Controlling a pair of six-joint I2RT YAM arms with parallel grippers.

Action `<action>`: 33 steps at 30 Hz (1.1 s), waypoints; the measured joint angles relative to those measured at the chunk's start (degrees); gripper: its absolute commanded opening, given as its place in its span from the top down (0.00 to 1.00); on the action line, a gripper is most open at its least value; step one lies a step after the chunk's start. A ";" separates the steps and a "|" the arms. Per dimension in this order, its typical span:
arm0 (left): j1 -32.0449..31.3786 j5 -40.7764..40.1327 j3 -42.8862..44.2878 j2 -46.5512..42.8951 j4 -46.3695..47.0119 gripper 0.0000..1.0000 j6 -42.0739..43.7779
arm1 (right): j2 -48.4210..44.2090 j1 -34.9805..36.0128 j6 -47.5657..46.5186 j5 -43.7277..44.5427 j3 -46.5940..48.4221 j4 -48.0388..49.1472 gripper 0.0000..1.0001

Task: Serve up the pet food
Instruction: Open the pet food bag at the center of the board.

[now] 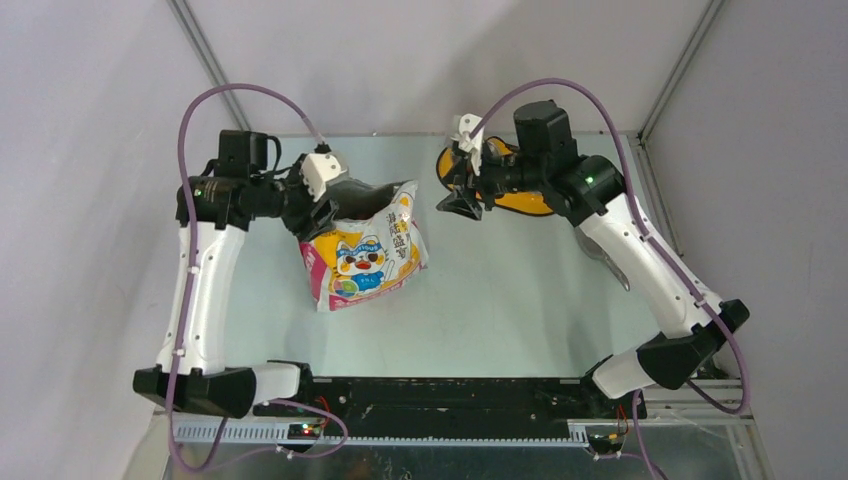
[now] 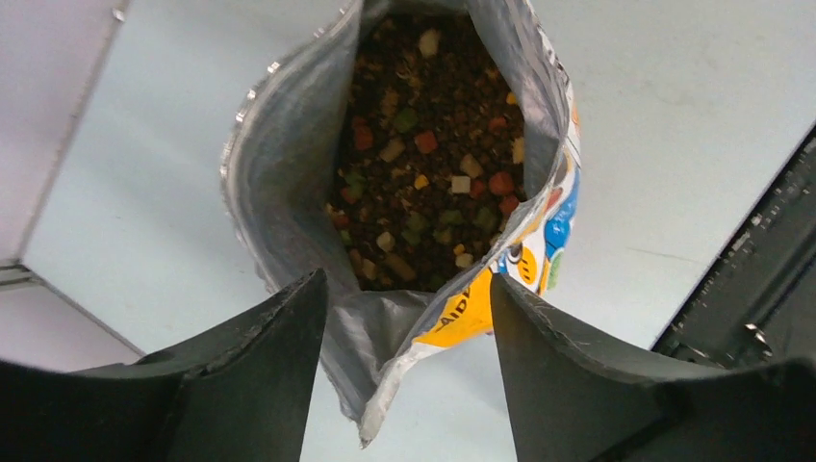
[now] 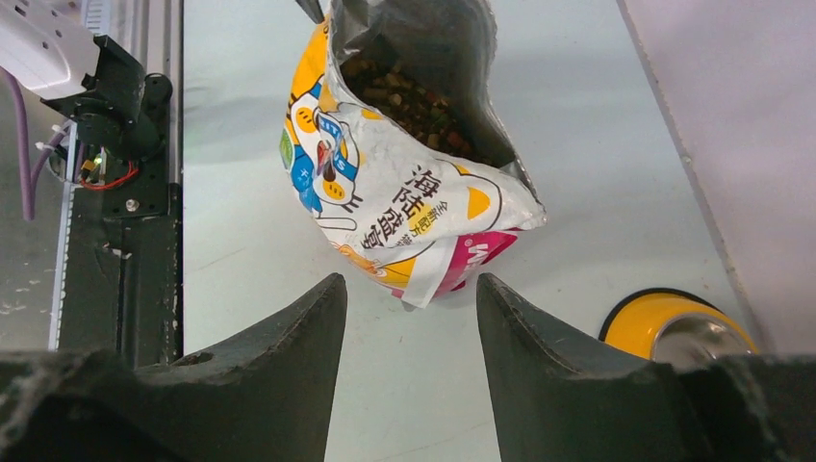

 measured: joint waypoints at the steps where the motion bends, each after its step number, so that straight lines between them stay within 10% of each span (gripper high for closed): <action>1: 0.28 0.72 0.37 0.90 -1.14 0.33 0.74 | -0.37 -0.26 0.02 0.00 -0.26 0.07 0.44; 5: 0.52 2.64 1.38 2.86 -5.53 0.35 3.32 | -0.90 -1.07 0.17 -0.02 -0.46 0.61 0.44; 19: 0.63 2.32 2.25 3.50 -10.40 0.99 6.29 | 1.75 -0.63 1.55 -0.20 2.97 1.22 0.44; 33: 2.91 1.57 14.49 9.81 -18.69 1.00 7.37 | 3.56 1.27 -1.14 1.53 5.86 0.00 0.44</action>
